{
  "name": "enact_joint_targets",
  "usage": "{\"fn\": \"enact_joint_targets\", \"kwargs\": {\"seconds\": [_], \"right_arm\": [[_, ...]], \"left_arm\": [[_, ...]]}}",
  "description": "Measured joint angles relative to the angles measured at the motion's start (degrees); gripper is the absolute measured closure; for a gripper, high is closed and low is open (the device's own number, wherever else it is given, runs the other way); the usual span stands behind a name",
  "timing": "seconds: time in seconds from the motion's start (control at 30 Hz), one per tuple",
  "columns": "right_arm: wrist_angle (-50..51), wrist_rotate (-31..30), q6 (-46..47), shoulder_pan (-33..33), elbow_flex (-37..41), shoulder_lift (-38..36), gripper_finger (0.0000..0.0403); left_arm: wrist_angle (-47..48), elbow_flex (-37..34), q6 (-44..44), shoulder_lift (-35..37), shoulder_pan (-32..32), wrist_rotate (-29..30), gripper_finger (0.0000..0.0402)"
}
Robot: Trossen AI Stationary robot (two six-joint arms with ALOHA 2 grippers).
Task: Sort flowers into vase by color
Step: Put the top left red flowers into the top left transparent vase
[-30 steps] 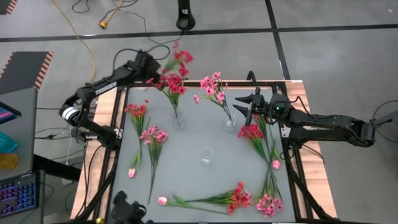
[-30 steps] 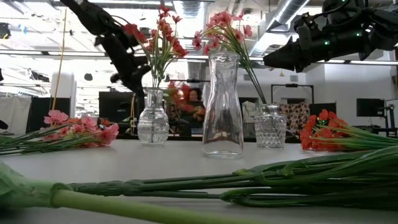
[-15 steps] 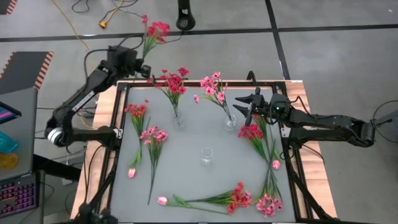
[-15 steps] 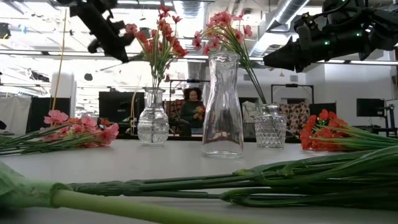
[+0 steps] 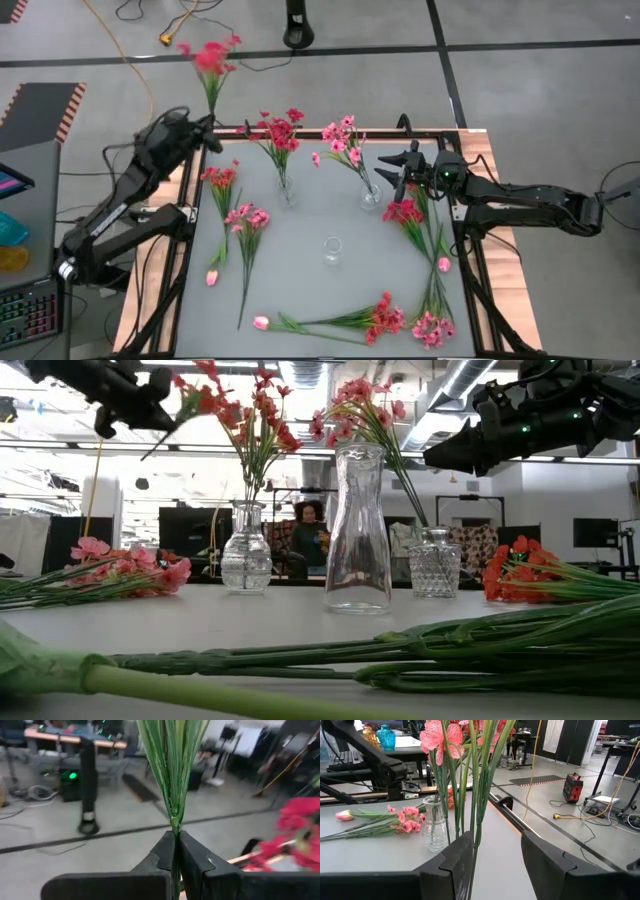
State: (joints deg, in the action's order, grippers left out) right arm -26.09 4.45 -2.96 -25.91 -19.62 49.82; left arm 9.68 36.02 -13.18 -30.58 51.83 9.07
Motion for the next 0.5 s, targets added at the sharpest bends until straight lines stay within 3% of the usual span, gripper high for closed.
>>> {"fn": "enact_joint_targets", "kwargs": {"seconds": [0.27, 0.5], "right_arm": [[-0.1, 0.0, 0.0, 0.0, 0.0, 0.0, 0.021], [-0.1, 0.0, 0.0, 0.0, 0.0, 0.0, 0.021]], "left_arm": [[-7.0, -8.9, -4.6, 11.9, -10.9, -0.7, 0.0401], [-20.2, -14.2, -3.0, 10.7, -22.5, -1.2, 0.0401]]}}
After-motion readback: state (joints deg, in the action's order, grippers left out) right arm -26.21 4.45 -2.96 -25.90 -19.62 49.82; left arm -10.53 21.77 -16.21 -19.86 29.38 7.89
